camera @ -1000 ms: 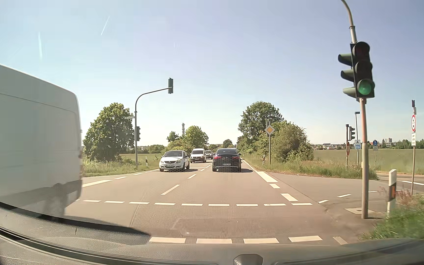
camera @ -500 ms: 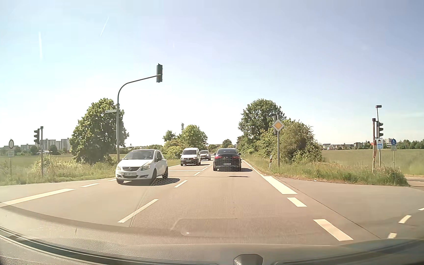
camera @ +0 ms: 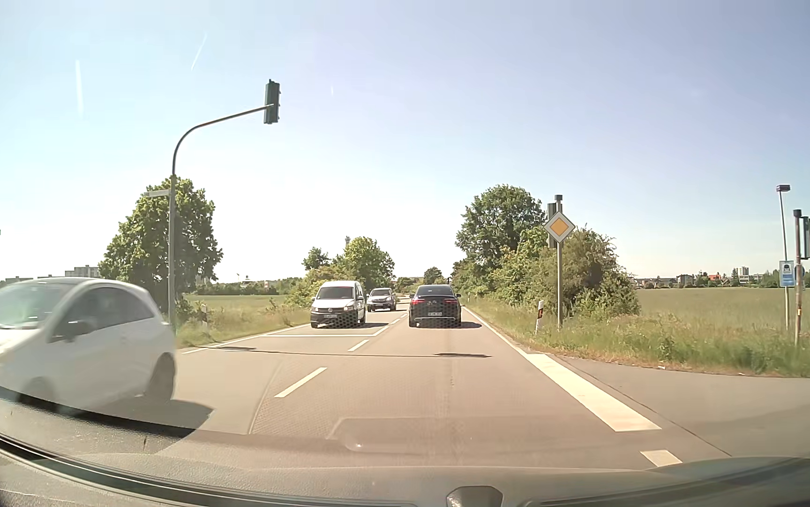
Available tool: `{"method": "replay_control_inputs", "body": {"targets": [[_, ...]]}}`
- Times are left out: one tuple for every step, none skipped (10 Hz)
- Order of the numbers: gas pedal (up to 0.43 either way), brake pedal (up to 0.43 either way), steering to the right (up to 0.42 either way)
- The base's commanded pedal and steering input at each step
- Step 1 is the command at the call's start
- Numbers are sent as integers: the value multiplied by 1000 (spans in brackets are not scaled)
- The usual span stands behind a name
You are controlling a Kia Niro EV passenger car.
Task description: Follow the waypoints while adhering to traffic rules and regulations
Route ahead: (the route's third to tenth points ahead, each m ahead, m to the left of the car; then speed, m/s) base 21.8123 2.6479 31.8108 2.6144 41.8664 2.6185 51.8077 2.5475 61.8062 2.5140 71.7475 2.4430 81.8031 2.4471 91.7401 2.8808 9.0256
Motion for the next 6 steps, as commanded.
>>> {"method": "replay_control_inputs", "body": {"targets": [[260,30,1],[260,30,1],[248,30,1],[228,30,1],[228,30,1],[228,30,1]]}}
